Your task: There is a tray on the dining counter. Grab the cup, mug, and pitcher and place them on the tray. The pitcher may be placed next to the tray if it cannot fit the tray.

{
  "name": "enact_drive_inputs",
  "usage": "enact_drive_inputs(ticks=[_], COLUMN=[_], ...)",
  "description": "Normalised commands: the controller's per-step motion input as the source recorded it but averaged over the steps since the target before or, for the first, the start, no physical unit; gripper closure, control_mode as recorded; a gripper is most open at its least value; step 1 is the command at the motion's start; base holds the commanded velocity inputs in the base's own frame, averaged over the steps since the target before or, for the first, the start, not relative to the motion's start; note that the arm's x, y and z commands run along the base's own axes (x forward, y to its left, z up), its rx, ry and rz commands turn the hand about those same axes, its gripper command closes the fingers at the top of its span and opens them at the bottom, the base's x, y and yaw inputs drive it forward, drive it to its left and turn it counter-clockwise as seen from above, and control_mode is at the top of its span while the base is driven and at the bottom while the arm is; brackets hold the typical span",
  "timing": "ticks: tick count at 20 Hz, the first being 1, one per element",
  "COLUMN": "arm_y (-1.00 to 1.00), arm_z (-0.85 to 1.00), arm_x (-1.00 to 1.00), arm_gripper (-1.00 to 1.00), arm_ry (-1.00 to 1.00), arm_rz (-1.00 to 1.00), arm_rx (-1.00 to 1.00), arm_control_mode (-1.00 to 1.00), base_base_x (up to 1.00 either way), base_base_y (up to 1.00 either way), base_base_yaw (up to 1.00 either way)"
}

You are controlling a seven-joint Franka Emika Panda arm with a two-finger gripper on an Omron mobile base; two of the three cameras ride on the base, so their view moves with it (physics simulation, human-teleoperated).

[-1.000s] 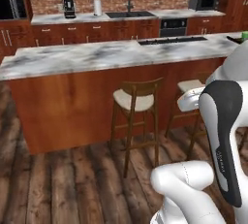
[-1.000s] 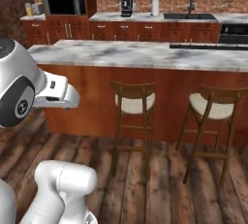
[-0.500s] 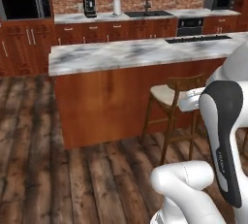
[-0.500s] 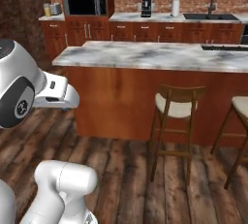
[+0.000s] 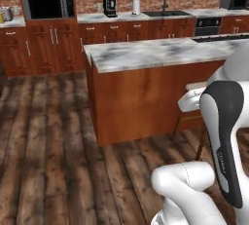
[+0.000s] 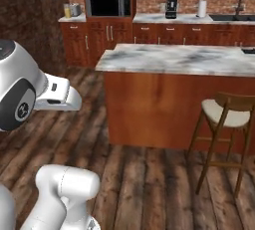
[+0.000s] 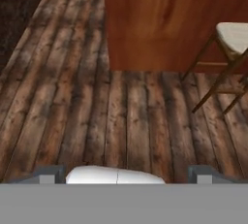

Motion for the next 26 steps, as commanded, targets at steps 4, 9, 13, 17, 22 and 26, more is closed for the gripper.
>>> enact_drive_inputs(ticks=[4,9,13,17,22,26], arm_y=[0.0,0.0,0.0,0.0,0.0,0.0], arm_z=[0.0,0.0,0.0,0.0,0.0,0.0], arm_x=[0.0,0.0,0.0,0.0,0.0,0.0], arm_gripper=[-1.0,-1.0,-1.0,-1.0,-1.0,-1.0], arm_ry=[0.0,0.0,0.0,0.0,0.0,0.0], arm_rz=[0.0,0.0,0.0,0.0,0.0,0.0], arm_rx=[0.0,0.0,0.0,0.0,0.0,0.0], arm_control_mode=[1.0,1.0,1.0,1.0,1.0,1.0], base_base_x=[0.32,0.25,0.67,0.98,1.0,1.0], base_base_y=[1.0,1.0,1.0,1.0,0.92,0.46], base_base_yaw=[0.0,0.0,0.0,0.0,-0.01,-0.09])
